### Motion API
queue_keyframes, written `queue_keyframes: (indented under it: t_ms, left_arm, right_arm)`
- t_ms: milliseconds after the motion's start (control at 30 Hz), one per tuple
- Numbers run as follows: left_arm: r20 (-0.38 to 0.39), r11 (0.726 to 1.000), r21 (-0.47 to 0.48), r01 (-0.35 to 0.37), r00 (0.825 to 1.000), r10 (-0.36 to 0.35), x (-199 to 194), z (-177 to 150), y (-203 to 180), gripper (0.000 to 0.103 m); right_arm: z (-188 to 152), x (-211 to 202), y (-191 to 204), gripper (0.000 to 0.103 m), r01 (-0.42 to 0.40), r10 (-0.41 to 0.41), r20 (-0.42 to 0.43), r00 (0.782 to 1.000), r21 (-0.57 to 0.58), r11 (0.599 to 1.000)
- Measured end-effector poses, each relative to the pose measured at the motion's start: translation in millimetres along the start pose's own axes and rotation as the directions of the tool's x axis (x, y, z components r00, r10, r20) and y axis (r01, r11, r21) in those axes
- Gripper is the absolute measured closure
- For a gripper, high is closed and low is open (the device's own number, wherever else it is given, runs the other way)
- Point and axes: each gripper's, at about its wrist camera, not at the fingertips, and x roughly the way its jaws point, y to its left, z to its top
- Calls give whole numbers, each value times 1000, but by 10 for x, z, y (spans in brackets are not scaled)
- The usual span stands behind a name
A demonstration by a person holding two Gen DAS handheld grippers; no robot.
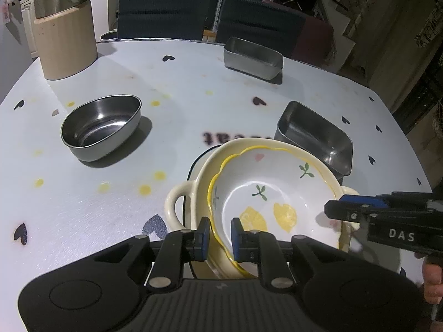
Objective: Organize plates and bowls
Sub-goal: 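Open both tools and release the plate inside the bowl, then move the left tool to a steel rectangular tray while the right tool reaches it too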
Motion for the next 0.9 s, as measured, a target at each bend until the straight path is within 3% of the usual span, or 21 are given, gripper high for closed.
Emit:
queue_keyframes:
  t_ms: [100, 133, 300, 367, 467, 600, 767, 900]
  left_arm:
    - [9, 1000, 0, -5, 1000, 5, -57, 14, -31, 84]
    - [20, 1000, -1, -3, 1000, 3, -86, 23, -41, 78]
    - [97, 1000, -10, 11, 995, -10, -209, 94, -96, 39]
    - [122, 1000, -17, 17, 992, -15, -207, 131, -139, 13]
    - [161, 1000, -10, 21, 987, -19, -181, 198, -221, 1]
    - [208, 999, 8, 38, 977, -39, -81, 314, -342, 0]
    - [201, 999, 13, 33, 979, -35, 135, 522, -467, 0]
    - [185, 1000, 4, 18, 983, -18, 360, 690, -521, 0]
  right_arm:
    - [-19, -89, -25, 69, -20, 20, 22, 1000, -2, 1000]
    - [-25, -127, -38, 65, -27, 27, 32, 999, -1, 1000]
    - [-2, -327, -139, 46, -49, 46, 108, 993, 30, 998]
    - [14, -402, -204, 38, -54, 46, 144, 989, 54, 997]
    - [33, -490, -345, 23, -52, 32, 186, 982, 104, 993]
    - [47, -570, -561, 0, -10, -38, 238, 971, 194, 981]
    - [71, -533, -828, 0, 46, -134, 249, 959, 331, 942]
    - [119, -427, -1036, 0, 42, -152, 219, 964, 438, 898]
